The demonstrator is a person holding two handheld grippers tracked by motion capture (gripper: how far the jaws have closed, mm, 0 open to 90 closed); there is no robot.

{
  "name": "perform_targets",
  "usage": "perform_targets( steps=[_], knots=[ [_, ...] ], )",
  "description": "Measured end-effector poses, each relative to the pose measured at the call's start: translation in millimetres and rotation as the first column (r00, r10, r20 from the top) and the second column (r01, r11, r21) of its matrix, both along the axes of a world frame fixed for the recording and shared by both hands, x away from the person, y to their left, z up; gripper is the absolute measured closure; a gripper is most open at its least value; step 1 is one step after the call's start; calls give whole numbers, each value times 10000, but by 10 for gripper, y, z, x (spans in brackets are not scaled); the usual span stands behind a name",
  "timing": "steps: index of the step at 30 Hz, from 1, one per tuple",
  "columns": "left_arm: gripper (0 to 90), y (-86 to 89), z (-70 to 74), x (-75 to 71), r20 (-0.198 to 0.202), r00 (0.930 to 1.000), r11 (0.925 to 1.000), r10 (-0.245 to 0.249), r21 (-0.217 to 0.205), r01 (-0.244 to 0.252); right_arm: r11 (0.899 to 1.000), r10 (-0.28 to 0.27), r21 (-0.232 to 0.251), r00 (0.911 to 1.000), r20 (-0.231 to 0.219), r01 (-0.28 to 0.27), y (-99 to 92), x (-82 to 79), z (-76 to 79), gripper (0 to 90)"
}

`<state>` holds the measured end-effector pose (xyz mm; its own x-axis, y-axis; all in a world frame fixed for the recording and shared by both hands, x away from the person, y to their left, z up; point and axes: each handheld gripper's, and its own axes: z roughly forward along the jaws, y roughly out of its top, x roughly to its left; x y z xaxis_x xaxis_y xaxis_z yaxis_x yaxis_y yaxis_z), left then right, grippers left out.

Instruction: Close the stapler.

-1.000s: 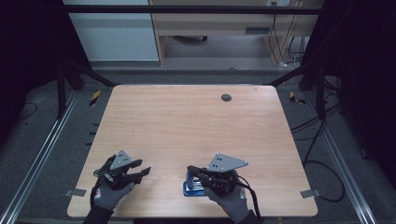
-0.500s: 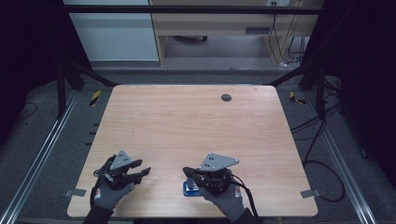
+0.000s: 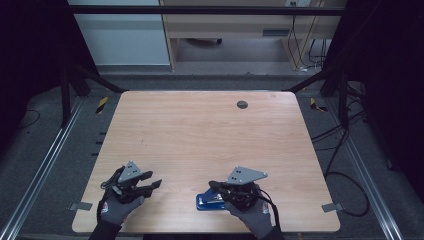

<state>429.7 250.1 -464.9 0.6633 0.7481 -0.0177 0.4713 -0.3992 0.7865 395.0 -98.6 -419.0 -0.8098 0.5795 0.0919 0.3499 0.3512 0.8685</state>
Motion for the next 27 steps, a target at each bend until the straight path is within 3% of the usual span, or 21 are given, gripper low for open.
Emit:
perform_targets(
  steps=[14, 27],
  knots=[
    [506, -14, -2, -4, 3, 10000, 10000, -23, 87, 23, 9987, -403, -343, 9979, -502, 386, -282, 6, -158, 900],
    [506, -28, -5, -10, 11, 10000, 10000, -43, 62, 43, 9966, -610, -614, 9937, -940, 553, -393, 49, -274, 900]
  ],
)
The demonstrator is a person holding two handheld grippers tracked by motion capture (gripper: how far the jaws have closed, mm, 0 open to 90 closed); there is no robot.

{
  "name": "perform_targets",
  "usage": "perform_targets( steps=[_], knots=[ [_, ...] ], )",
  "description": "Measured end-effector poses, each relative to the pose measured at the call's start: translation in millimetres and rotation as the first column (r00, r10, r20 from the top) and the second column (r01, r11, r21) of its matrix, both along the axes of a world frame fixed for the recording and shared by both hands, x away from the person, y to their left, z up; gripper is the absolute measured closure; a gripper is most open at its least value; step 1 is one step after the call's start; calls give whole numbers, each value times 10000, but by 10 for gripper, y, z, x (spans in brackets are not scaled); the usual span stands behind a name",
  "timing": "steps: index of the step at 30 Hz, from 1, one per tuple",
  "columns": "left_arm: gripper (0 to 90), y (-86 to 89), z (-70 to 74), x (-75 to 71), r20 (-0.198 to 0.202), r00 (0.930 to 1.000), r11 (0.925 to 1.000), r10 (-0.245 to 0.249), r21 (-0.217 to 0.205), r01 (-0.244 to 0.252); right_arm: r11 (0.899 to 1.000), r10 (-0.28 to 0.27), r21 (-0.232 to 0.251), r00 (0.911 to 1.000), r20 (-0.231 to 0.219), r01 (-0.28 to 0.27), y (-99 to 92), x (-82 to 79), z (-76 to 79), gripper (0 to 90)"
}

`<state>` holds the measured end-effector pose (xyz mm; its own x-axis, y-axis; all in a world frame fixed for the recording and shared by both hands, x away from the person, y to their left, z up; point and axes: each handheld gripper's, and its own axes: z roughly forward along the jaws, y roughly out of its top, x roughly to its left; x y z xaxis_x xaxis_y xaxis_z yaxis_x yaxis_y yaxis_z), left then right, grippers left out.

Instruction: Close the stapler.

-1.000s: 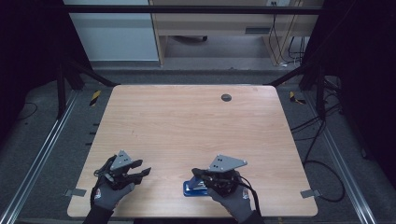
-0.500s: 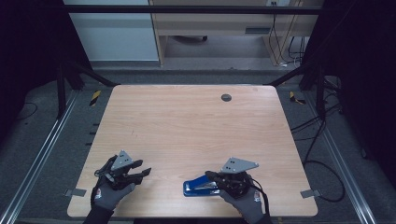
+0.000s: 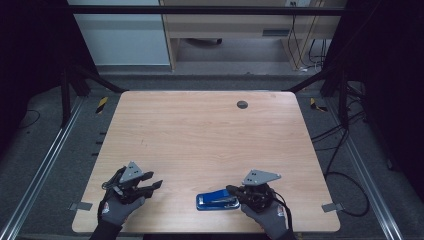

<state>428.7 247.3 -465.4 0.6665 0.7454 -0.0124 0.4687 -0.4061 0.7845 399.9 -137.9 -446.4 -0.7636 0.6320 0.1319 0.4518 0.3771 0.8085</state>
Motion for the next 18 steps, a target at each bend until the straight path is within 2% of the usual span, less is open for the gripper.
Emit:
perform_targets(
  steps=[7, 14, 18],
  knots=[
    [506, -8, -5, -2, -34, 10000, 10000, -29, 26, 29, 9996, -89, -275, 9997, -249, 82, -16, 31, -70, 900],
    [505, -12, -4, -5, -19, 10000, 10000, -35, 87, 35, 9998, -123, -139, 9993, -363, 118, -79, 33, -83, 900],
    [505, -15, -7, -5, -29, 10000, 9999, -52, 96, 52, 9996, -166, -218, 9991, -395, 157, -100, 21, -81, 900]
  ],
)
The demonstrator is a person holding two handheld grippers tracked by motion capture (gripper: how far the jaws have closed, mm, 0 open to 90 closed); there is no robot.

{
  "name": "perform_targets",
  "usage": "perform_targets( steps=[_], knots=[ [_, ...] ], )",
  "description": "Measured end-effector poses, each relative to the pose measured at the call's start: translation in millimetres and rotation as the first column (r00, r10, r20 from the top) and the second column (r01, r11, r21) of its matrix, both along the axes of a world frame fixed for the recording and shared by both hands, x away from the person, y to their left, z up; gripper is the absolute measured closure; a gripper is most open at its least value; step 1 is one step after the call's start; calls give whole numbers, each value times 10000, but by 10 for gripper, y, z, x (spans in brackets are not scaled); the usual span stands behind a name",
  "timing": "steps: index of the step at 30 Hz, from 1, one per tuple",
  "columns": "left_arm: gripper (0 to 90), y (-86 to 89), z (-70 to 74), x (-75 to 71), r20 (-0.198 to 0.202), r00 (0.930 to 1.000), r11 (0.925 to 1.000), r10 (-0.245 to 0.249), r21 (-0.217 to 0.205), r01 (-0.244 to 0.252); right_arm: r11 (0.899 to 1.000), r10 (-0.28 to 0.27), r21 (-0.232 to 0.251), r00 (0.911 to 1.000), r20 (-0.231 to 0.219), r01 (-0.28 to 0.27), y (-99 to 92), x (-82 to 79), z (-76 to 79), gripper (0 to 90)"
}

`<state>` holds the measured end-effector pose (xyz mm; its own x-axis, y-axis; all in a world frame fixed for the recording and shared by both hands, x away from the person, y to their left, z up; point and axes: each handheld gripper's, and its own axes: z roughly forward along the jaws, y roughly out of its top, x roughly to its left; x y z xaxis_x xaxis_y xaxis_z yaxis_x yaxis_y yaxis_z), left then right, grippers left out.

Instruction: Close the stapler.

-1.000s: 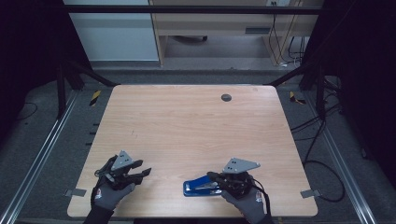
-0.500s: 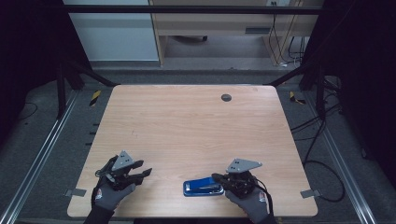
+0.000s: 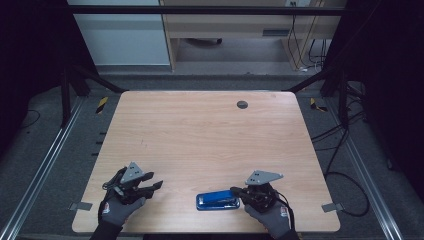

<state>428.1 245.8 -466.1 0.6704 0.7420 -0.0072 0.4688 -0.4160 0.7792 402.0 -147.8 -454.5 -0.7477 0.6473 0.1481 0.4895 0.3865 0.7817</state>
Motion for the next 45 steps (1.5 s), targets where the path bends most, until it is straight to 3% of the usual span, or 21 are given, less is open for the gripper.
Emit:
perform_targets(
  steps=[7, 13, 25, 28, 35, 40, 45],
  knots=[
    [505, -9, -4, 0, -11, 10000, 10000, -27, -5, 27, 9984, -110, -553, 9999, 59, 113, 29, -8, -34, 900],
    [505, -13, -6, 0, -27, 10000, 10000, -24, -2, 24, 9986, -283, -439, 9996, -72, 279, 27, -5, -42, 900],
    [504, -11, -5, 1, -13, 10000, 10000, -24, -16, 24, 9969, -231, -758, 9997, -32, 228, 43, 0, -50, 900],
    [504, -12, -7, 4, -29, 10000, 10000, -41, -12, 41, 9993, -138, -350, 9999, 89, 141, 41, -13, 4, 900],
    [501, -22, -9, 3, -32, 10000, 10000, -87, 16, 87, 10000, -31, -8, 9988, 494, 31, 30, -39, 91, 900],
    [498, -21, -11, 6, -51, 10000, 10000, -85, -8, 85, 9970, -738, 305, 9940, 813, 715, -130, 9, 148, 864],
    [495, -20, -18, 11, -88, 9999, 10000, -61, -25, 61, 9856, -1675, 384, 9822, 846, 1647, -382, 104, 149, 815]
  ],
)
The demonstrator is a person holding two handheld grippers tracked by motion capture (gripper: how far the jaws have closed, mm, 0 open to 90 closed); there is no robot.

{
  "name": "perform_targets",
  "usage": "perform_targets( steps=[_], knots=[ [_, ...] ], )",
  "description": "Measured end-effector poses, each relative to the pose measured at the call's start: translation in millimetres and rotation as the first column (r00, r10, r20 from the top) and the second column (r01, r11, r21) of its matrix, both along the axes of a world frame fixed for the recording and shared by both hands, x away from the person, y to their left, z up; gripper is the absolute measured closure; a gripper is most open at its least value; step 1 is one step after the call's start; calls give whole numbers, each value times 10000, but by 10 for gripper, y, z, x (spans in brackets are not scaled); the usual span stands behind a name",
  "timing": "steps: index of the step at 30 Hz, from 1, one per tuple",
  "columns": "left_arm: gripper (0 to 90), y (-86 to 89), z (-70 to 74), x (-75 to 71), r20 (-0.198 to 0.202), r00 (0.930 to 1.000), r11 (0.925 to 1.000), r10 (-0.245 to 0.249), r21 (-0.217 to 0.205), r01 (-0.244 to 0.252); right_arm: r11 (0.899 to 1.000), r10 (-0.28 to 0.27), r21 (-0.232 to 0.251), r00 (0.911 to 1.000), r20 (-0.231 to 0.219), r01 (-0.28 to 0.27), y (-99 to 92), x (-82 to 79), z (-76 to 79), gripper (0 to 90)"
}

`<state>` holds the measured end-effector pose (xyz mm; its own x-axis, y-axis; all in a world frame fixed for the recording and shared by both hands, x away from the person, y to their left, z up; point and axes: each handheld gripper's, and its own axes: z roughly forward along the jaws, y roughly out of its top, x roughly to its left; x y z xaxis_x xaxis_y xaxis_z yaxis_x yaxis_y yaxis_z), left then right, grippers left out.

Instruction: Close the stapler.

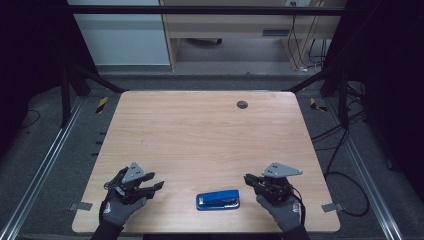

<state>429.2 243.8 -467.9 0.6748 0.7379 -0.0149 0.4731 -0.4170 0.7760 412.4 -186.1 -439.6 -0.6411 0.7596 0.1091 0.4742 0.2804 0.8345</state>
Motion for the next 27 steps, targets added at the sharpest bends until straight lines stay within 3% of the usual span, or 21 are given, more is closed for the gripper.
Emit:
perform_targets(
  steps=[4, 10, 16, 23, 27],
  knots=[
    [487, 6, -8, 6, -33, 10000, 10000, 71, -56, -71, 9965, -837, -67, 9965, -24, 837, -187, 86, -61, 720],
    [449, 26, -26, 27, -91, 9998, 9997, 203, -92, -204, 9831, -1738, -611, 9847, -157, 1726, -410, 229, -232, 576],
    [421, 58, -62, 53, -166, 9990, 9991, 415, -70, -416, 9642, -2577, -675, 9661, -121, 2564, -589, 329, -357, 441],
    [408, 119, -83, 93, -229, 9971, 9973, 730, -87, -732, 9433, -3270, -660, 9449, -175, 3252, -721, 403, -415, 353],
    [395, 169, -95, 123, -267, 9948, 9952, 983, -17, -983, 9413, -3357, -495, 9414, -323, 3340, -771, 425, -431, 312]
  ],
)
